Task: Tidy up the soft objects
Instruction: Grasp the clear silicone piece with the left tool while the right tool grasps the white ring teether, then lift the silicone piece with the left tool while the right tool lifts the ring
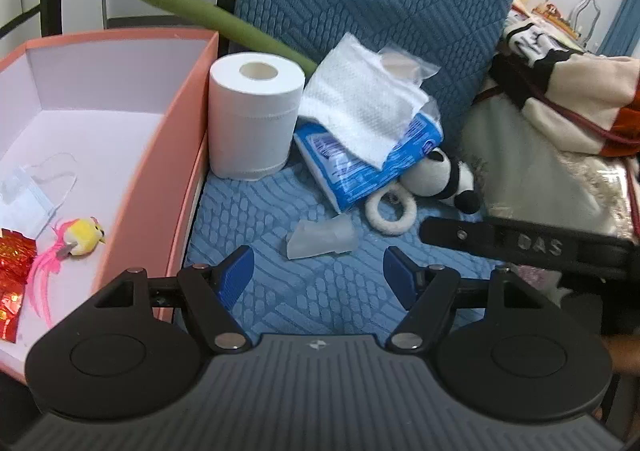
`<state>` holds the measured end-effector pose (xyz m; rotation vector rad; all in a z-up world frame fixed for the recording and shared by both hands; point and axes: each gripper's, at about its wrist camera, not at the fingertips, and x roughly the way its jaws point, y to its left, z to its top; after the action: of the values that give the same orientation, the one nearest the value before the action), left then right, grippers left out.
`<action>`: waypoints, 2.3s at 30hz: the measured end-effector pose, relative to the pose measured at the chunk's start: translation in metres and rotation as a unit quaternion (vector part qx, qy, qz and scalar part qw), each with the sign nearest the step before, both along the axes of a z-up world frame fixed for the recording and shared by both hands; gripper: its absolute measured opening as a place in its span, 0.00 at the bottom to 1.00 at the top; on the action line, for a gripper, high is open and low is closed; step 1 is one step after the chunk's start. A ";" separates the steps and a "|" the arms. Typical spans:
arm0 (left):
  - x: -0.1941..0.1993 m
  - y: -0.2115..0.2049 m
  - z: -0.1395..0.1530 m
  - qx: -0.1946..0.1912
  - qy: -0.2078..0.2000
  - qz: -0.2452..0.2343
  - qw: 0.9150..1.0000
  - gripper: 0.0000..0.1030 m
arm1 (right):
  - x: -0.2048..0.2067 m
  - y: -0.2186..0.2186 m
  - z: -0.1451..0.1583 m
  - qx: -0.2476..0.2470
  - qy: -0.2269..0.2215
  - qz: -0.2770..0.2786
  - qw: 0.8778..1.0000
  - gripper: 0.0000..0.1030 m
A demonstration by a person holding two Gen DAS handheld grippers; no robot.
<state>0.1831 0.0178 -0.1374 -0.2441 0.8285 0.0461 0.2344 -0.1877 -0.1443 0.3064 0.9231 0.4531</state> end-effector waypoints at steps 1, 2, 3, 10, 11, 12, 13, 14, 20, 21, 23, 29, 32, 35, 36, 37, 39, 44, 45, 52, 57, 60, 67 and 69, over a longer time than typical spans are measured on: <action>0.003 -0.001 -0.003 0.002 0.003 0.000 1.000 0.74 | 0.006 0.003 -0.004 0.000 0.006 0.005 1.000 0.71; 0.005 -0.002 -0.005 0.003 0.005 0.000 1.000 0.74 | 0.012 0.006 -0.007 -0.002 0.012 0.011 1.000 0.70; 0.009 -0.003 -0.009 0.005 0.007 -0.001 1.000 0.74 | 0.018 0.009 -0.011 -0.006 0.015 0.015 1.000 0.69; 0.033 -0.006 -0.028 0.010 0.017 -0.001 1.000 0.74 | 0.046 0.015 -0.024 -0.024 0.026 0.017 0.999 0.64; 0.037 -0.007 -0.031 0.008 0.016 -0.003 1.000 0.74 | 0.049 0.016 -0.025 -0.025 0.026 0.016 0.999 0.63; 0.040 -0.008 -0.033 0.005 0.016 -0.005 1.000 0.74 | 0.053 0.017 -0.026 -0.027 0.025 0.015 0.999 0.61; 0.044 -0.009 -0.035 0.004 0.017 -0.005 1.000 0.74 | 0.057 0.018 -0.028 -0.030 0.026 0.014 0.999 0.61; 0.047 -0.010 -0.038 0.004 0.017 -0.006 1.000 0.74 | 0.061 0.018 -0.029 -0.034 0.027 0.013 0.999 0.60; 0.064 -0.017 -0.051 0.003 0.022 -0.014 1.000 0.74 | 0.078 0.019 -0.040 -0.048 0.044 0.013 0.998 0.51; 0.066 -0.017 -0.053 0.004 0.021 -0.013 1.000 0.74 | 0.080 0.021 -0.041 -0.049 0.046 0.014 0.998 0.51; 0.071 -0.016 -0.056 0.012 0.022 -0.010 1.000 0.74 | 0.083 0.027 -0.043 -0.055 0.043 0.020 0.997 0.51; 0.079 -0.017 -0.066 0.040 0.019 -0.017 0.999 0.74 | 0.091 0.044 -0.047 -0.101 0.032 0.043 0.993 0.48; 0.081 -0.020 -0.071 0.042 0.025 -0.024 0.999 0.74 | 0.094 0.046 -0.051 -0.104 0.037 0.044 0.993 0.46; 0.083 -0.026 -0.075 0.061 0.026 -0.025 0.997 0.72 | 0.096 0.049 -0.051 -0.111 0.034 0.048 0.992 0.38; 0.083 -0.028 -0.076 0.067 0.026 -0.026 0.997 0.71 | 0.096 0.050 -0.052 -0.114 0.033 0.049 0.992 0.33; 0.082 -0.029 -0.076 0.071 0.026 -0.026 0.997 0.68 | 0.096 0.051 -0.052 -0.119 0.032 0.049 0.991 0.30; 0.082 -0.031 -0.076 0.081 0.029 -0.030 0.996 0.65 | 0.098 0.054 -0.052 -0.123 0.034 0.047 0.991 0.17; 0.083 -0.032 -0.074 0.091 0.042 -0.043 0.994 0.56 | 0.099 0.053 -0.052 -0.125 0.039 0.046 0.990 0.12; 0.083 -0.032 -0.073 0.090 0.045 -0.043 0.994 0.52 | 0.099 0.052 -0.052 -0.122 0.040 0.046 0.991 0.12; 0.074 -0.026 -0.065 0.065 0.059 -0.026 0.996 0.27 | 0.092 0.049 -0.047 -0.100 0.047 0.054 0.992 0.11; 0.059 -0.017 -0.056 0.052 0.048 -0.011 0.997 0.25 | 0.088 0.042 -0.043 -0.058 0.056 0.053 0.995 0.11; 0.050 -0.010 -0.048 0.045 0.046 0.006 0.998 0.25 | 0.085 0.036 -0.040 -0.034 0.057 0.053 0.996 0.11; 0.026 0.011 -0.033 0.025 0.039 0.042 0.998 0.25 | 0.078 0.023 -0.034 0.005 0.062 0.042 0.997 0.11; 0.019 0.014 -0.030 0.021 0.038 0.048 0.998 0.25 | 0.075 0.020 -0.033 0.013 0.065 0.042 0.997 0.11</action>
<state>0.2023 0.0318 -0.1676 -0.2433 0.8897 0.1632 0.3089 -0.1673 -0.1770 0.3241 1.0600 0.5270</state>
